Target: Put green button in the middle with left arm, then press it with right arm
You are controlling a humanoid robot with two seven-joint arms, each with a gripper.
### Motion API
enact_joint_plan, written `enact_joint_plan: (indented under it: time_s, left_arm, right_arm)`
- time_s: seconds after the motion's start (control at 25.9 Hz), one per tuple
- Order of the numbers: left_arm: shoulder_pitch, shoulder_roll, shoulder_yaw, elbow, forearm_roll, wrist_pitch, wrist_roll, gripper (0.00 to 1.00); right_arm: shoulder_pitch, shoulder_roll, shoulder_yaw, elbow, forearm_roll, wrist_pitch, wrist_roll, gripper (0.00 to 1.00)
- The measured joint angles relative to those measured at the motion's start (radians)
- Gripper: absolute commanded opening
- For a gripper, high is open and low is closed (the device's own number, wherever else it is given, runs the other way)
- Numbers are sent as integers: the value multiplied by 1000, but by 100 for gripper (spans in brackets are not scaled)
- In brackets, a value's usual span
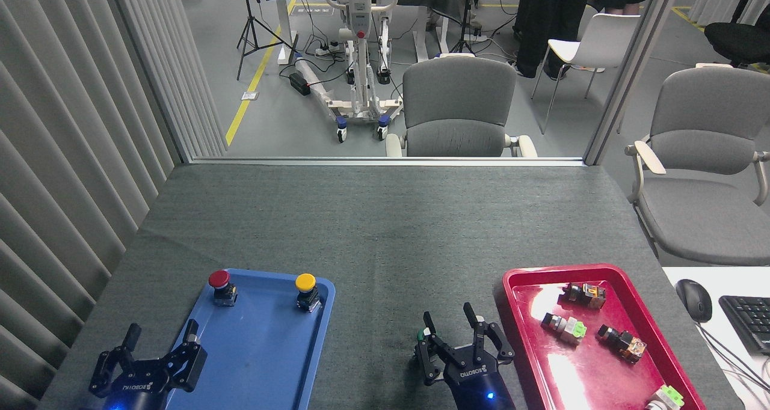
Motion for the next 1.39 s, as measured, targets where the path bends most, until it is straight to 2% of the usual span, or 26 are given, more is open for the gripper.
enact_joint_plan:
  time_s: [0.19, 0.39, 0.73, 1.39]
  left_arm:
    - [2, 1, -1, 1, 0, 0, -4, 100]
    - [4, 1, -1, 1, 0, -2, -27, 100]
    - [7, 1, -2, -2, 0, -4, -37, 100]
    - [3, 2, -4, -6, -4, -27, -41, 100]
  right_arm:
    - [28, -4, -49, -59, -1, 11, -3, 98]
    - [93, -4, -154, -120, -1, 15, -4, 98]
    - [173, -18, -293, -172, -1, 18, 6, 99]
    - [201, -44, -314, -181, -1, 7, 14, 100]
